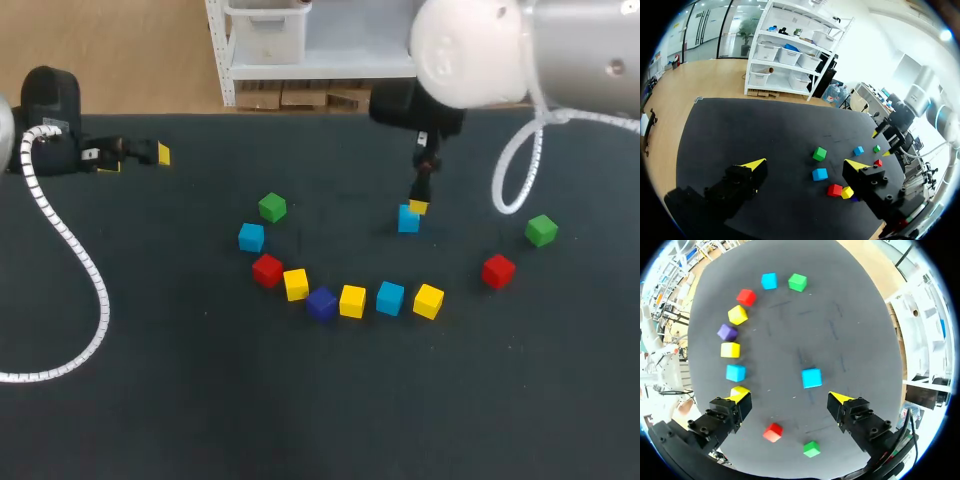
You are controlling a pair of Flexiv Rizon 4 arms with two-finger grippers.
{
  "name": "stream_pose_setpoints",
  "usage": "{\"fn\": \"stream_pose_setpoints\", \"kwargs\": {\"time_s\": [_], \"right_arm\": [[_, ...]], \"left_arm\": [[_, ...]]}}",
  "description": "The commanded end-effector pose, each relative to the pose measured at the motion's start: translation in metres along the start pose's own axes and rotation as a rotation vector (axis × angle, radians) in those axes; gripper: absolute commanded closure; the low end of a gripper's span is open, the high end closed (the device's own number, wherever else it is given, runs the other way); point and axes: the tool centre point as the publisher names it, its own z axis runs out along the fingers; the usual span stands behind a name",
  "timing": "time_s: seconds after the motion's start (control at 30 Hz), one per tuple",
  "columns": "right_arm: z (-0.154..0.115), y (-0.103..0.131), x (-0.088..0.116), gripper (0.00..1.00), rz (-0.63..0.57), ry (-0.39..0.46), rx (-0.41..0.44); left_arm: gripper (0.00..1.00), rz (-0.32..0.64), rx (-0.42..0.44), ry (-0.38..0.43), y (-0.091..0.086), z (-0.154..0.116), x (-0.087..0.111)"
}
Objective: Place the blue cubes, place green cubes on the blue cubes, place the yellow cubes on the green cubes, then place the red cubes on the yellow cubes, and place purple cube on the red cubes.
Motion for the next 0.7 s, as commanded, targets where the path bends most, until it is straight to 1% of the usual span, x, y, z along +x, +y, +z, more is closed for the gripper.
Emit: {"fn": "stream_pose_setpoints", "kwargs": {"time_s": [0.03, 0.07, 0.13, 0.33, 0.53, 0.7], "right_arm": [[0.0, 0.041, 0.014, 0.0, -0.005, -0.062, 0.081], [0.004, 0.048, 0.013, 0.0, -0.007, -0.05, 0.096], [0.01, 0.059, 0.012, 0.0, -0.018, -0.054, 0.067], [0.018, 0.087, 0.008, 0.0, -0.077, -0.073, 0.045], [0.025, 0.104, 0.005, 0.0, -0.142, -0.049, 0.044], [0.037, 0.111, 0.001, 0.0, -0.141, -0.028, 0.031]], "left_arm": [[0.0, 0.0, -0.001, 0.001, 0.0, 0.0, 0.0], [0.0, 0.0, -0.001, 0.001, 0.0, 0.0, 0.0], [0.0, 0.0, -0.001, 0.001, 0.0, 0.0, 0.0], [0.0, 0.0, -0.001, 0.001, 0.0, 0.0, 0.0], [0.0, 0.0, -0.001, 0.001, 0.0, 0.0, 0.0], [0.0, 0.0, -0.001, 0.001, 0.0, 0.0, 0.0]]}}
